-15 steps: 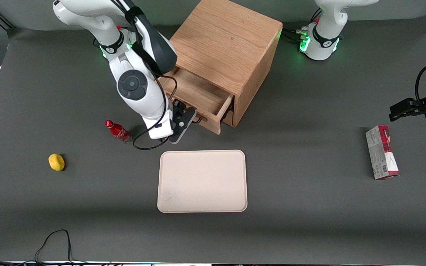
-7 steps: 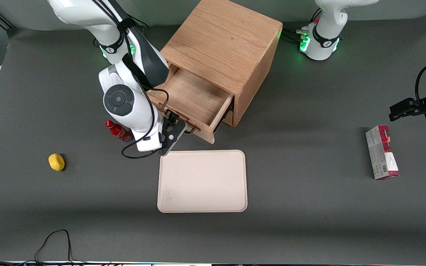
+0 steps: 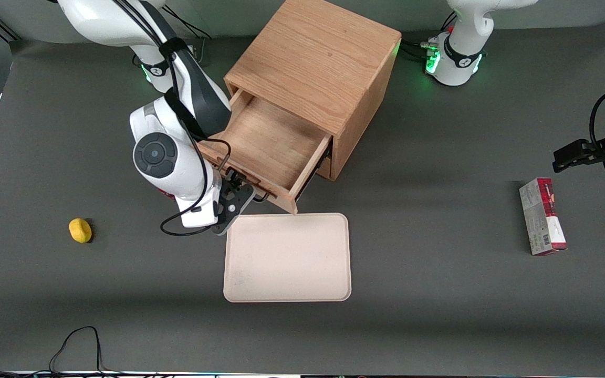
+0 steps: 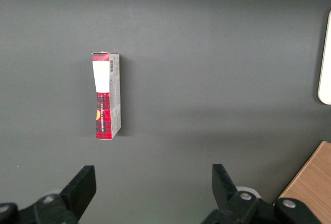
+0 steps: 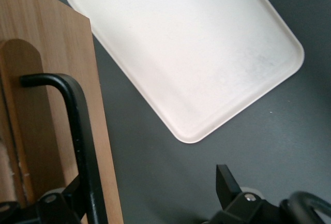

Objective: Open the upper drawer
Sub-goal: 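Pull the handle away from the cabinet to slide the drawer out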

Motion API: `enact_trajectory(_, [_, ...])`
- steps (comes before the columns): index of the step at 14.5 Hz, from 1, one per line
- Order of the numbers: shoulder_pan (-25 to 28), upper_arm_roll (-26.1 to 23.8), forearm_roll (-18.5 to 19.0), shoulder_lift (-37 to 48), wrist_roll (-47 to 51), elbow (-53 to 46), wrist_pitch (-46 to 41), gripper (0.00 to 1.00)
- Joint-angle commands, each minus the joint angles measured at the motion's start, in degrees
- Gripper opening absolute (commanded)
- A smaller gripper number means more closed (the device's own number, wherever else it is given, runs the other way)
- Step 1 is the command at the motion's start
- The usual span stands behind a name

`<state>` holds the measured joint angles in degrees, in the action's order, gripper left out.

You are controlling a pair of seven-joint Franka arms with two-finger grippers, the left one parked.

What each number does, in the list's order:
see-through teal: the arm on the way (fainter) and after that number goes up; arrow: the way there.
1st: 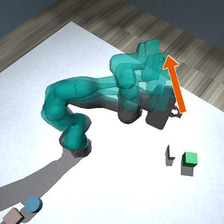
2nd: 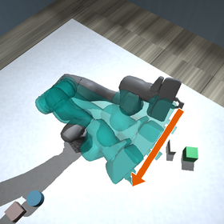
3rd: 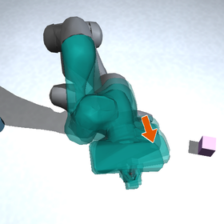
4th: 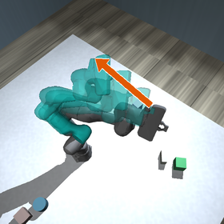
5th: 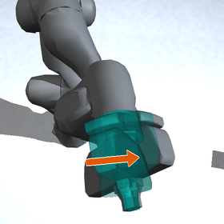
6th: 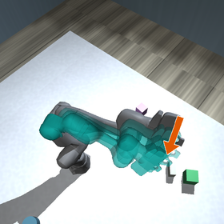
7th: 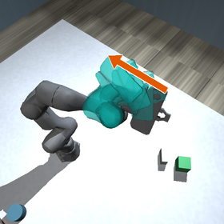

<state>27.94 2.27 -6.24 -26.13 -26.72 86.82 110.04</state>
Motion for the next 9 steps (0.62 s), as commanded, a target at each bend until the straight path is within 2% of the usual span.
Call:
enact_trajectory(1, [-1.8, -0.1, 1.2, -3.0, -1.2, -5.2, -3.2, 1.00])
enact_trajectory(9, [-2.2, -0.1, 1.5, -4.0, -2.0, -6.7, -4.1, 1.00])
